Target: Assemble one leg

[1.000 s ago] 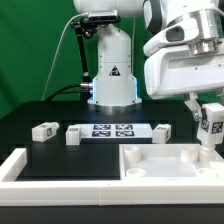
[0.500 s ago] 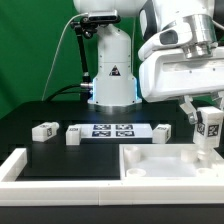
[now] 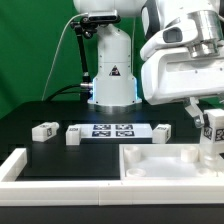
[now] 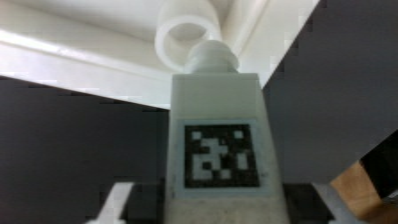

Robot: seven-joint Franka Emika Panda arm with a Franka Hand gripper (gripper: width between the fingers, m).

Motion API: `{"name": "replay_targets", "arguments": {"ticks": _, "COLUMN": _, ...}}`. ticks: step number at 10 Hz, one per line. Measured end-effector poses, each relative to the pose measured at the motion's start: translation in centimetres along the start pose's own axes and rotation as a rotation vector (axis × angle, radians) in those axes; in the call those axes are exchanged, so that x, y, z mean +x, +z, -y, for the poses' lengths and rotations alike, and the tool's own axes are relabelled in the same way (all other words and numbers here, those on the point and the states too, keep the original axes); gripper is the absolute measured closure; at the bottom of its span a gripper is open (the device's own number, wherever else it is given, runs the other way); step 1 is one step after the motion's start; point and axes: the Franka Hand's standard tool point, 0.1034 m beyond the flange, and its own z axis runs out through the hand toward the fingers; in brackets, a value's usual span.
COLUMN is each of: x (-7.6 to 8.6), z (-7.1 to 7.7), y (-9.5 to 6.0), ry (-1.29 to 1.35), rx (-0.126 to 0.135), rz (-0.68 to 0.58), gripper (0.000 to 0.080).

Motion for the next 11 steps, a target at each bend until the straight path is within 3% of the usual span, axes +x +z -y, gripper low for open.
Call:
{"name": "replay_targets", "arguments": {"ticks": 3, "x": 0.04, "z": -0.66, "y": 0.88, "ry": 0.007, "rx": -0.016, "rz": -0.045, "gripper": 0.0509}}
{"name": "replay_targets", "arguments": {"ticks": 8, "x": 0.08, "z": -0.8, "y": 0.71, "ry": 0.009, "rx": -0.022, "rz": -0.059, "gripper": 0.0509}}
{"name": "replay_targets", "arguments": {"ticks": 11, "x": -0.73, "z": -0.43, "y": 0.47, "ry": 0.005, "rx": -0.02, "rz": -0.048, "gripper": 0.0509}}
